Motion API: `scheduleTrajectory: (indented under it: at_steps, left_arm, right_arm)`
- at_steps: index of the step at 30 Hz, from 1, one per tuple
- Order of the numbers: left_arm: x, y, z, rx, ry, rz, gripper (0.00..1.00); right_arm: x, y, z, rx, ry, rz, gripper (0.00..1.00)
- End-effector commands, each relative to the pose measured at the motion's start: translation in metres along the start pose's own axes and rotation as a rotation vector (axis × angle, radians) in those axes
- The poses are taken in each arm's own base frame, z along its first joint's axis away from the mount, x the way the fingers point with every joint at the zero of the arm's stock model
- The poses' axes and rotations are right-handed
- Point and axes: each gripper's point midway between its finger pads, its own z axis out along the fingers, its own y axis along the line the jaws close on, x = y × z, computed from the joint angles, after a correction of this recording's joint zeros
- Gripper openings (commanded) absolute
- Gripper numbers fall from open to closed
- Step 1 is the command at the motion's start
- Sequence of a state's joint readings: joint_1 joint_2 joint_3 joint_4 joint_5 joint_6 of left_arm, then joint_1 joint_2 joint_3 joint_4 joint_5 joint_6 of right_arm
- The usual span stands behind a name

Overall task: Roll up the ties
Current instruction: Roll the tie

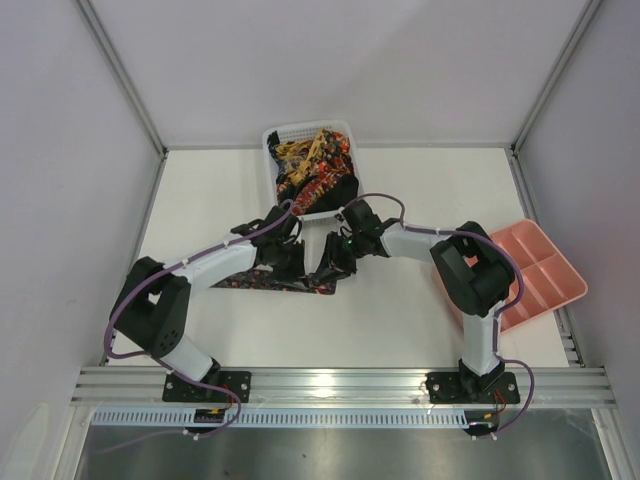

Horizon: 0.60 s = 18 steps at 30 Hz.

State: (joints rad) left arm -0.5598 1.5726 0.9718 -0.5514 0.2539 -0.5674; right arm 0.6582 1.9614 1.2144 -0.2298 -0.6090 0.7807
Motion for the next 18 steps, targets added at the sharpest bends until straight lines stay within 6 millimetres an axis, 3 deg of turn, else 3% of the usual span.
scheduleTrajectory:
  at_steps: [1,10,18]
  left_arm:
    - [-0.018,-0.022,-0.009,0.076,-0.040,-0.005,0.00]
    - [-0.033,-0.027,-0.004,0.065,-0.042,-0.003,0.01]
    - [-0.034,-0.022,0.017,0.044,-0.008,-0.007,0.01]
  right_arm:
    - [-0.005,0.019,-0.005,-0.070,-0.023,-0.031,0.30]
    - [0.004,-0.001,0.003,-0.012,0.014,-0.012,0.13]
    - [0.010,-0.020,0.009,0.036,0.039,-0.009,0.10]
